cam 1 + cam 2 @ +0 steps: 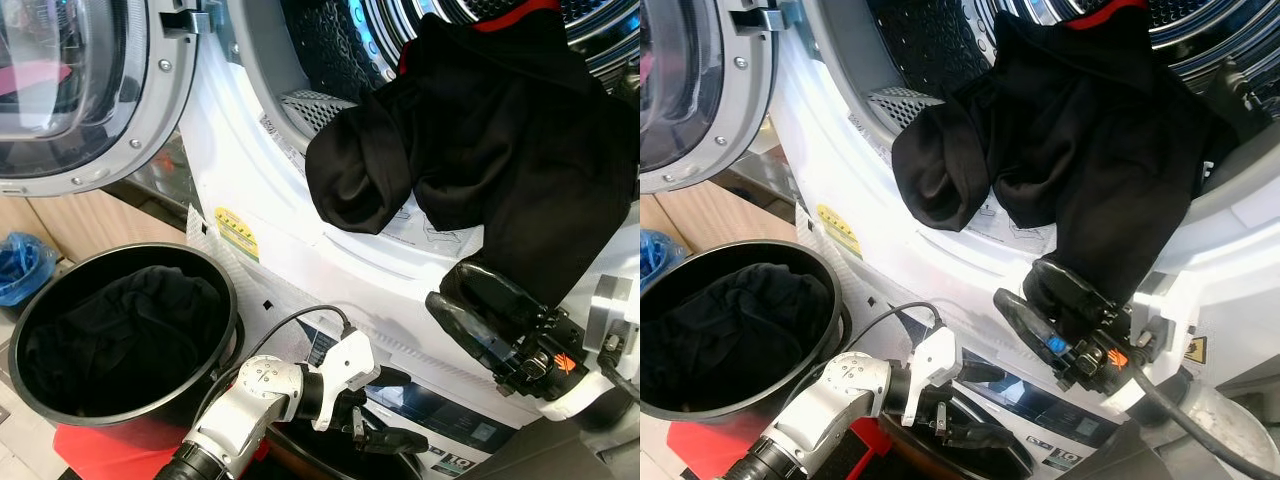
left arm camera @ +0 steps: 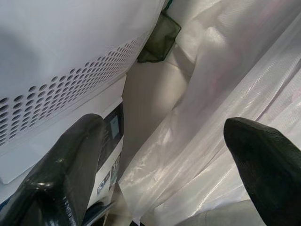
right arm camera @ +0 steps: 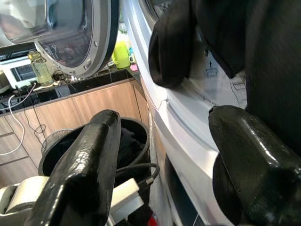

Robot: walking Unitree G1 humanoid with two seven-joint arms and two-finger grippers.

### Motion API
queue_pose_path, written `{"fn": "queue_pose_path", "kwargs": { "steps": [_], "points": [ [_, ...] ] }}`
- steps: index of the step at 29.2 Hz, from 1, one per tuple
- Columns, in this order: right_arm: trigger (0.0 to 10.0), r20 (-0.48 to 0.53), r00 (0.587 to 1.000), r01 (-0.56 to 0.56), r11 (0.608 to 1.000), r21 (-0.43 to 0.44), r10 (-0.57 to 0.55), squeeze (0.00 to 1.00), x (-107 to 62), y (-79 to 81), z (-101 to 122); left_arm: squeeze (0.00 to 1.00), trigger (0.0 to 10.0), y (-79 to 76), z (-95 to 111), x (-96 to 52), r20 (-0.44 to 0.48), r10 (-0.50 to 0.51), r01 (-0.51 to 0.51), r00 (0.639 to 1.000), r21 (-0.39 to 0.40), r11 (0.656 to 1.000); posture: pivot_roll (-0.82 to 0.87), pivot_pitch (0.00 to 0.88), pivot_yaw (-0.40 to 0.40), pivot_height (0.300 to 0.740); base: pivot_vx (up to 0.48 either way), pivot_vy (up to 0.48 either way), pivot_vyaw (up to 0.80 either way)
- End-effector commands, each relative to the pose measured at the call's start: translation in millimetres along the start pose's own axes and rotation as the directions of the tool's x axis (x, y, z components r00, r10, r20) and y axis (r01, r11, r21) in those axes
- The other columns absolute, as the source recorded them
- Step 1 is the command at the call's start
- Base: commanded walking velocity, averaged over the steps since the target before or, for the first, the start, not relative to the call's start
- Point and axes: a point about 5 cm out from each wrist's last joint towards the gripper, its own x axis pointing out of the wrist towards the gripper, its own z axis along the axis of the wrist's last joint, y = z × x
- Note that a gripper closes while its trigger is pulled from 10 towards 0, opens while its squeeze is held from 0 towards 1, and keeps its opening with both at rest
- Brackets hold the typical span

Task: Clothes washing

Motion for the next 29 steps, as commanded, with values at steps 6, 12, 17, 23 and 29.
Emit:
{"fn": "queue_pose_path", "kwargs": {
  "steps": [6, 12, 17, 23, 29],
  "points": [
    [10.0, 0.111, 0.988, -0.115, 0.993, 0.027, 0.111, 0.00, -20.6, 15.1, 8, 0.00, 10.0, -2.3, 2, 1.8, 0.000, -0.023, 0.023, 1.000, 0.007, 1.000, -0.06, 0.168, -0.096, 0.740, 0.000, 0.000, 0.00],
    [10.0, 0.019, 0.989, -0.144, 0.990, 0.002, 0.144, 0.00, -29.2, 18.0, -2, 0.00, 10.0, -2.4, 2, 1.3, -0.003, -0.032, 0.032, 0.999, 0.006, 0.999, -0.07, 0.171, -0.091, 0.740, 0.000, 0.000, 0.00],
    [10.0, -0.122, 0.985, -0.122, 0.992, -0.014, 0.119, 0.00, -36.6, 12.7, -22, 0.00, 10.0, -2.5, 2, 1.5, -0.005, -0.034, 0.034, 0.999, 0.006, 0.999, -0.07, 0.173, -0.090, 0.740, 0.000, 0.000, 0.00],
    [10.0, -0.205, 0.978, -0.059, 0.997, -0.039, 0.050, 0.00, -43.3, 1.4, -36, 0.00, 10.0, -2.4, 2, 0.6, -0.007, -0.032, 0.032, 0.999, 0.008, 0.999, -0.06, 0.169, -0.085, 0.740, 0.000, 0.000, 0.00],
    [10.0, -0.215, 0.975, 0.031, 0.994, -0.108, -0.054, 0.00, -38.7, -13.3, -39, 0.00, 10.0, -2.0, 3, 1.0, -0.006, -0.032, 0.032, 0.999, 0.012, 0.999, -0.06, 0.163, -0.084, 0.740, 0.000, 0.000, 0.00]
  ]
}}
